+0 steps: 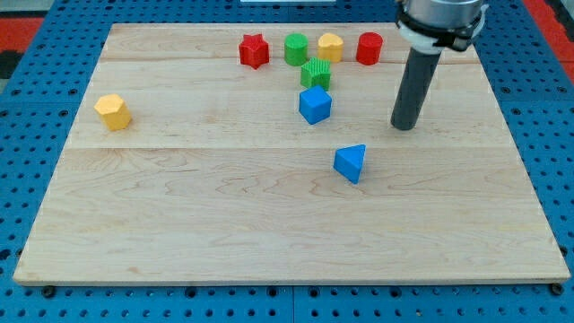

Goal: Move the green star below the red star

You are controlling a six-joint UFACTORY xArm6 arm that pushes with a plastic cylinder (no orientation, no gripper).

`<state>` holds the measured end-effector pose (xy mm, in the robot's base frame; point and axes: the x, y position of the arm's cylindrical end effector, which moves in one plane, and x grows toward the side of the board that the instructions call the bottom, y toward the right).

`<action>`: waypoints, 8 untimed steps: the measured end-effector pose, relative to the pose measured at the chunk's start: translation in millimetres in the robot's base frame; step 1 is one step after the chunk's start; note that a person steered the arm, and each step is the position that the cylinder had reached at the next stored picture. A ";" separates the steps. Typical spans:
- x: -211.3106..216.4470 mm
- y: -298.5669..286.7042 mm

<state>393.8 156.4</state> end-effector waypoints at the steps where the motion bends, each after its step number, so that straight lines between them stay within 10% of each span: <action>1: -42.7 -0.1; 8: -84.8 -133.4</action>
<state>309.0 23.0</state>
